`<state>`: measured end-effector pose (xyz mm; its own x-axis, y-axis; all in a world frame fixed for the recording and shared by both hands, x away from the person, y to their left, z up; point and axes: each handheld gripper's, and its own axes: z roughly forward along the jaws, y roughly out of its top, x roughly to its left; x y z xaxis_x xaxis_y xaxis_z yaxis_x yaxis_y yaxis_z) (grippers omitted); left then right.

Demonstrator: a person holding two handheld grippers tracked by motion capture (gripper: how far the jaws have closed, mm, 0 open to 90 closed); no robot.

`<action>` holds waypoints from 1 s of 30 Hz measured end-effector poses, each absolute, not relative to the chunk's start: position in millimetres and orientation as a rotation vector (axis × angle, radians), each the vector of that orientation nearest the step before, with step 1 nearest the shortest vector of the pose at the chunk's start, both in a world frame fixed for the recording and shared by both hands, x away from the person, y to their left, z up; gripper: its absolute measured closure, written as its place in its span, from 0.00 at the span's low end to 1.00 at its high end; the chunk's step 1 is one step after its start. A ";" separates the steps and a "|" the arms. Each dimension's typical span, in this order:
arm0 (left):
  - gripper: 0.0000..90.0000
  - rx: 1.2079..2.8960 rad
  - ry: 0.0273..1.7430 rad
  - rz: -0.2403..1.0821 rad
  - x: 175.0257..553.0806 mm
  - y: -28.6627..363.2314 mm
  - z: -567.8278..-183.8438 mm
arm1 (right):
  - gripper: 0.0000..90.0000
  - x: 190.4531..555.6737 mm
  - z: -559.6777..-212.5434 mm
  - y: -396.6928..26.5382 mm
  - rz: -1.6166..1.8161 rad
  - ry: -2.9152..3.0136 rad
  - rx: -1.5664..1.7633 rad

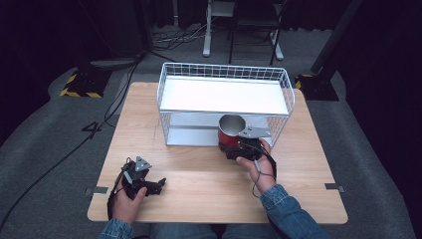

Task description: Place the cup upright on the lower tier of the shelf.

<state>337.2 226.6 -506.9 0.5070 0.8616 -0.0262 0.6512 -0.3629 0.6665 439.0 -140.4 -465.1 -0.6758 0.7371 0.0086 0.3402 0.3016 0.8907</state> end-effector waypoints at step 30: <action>0.00 2.131 1.229 0.443 337.5 226.7 -506.8 | 0.18 491.0 -480.3 -99.5 1.307 2.045 1.068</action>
<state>337.5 226.7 -506.8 0.5084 0.8608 -0.0223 0.6487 -0.3659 0.6674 491.0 -99.5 -480.3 -0.5768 0.8168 0.0107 0.3530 0.2375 0.9050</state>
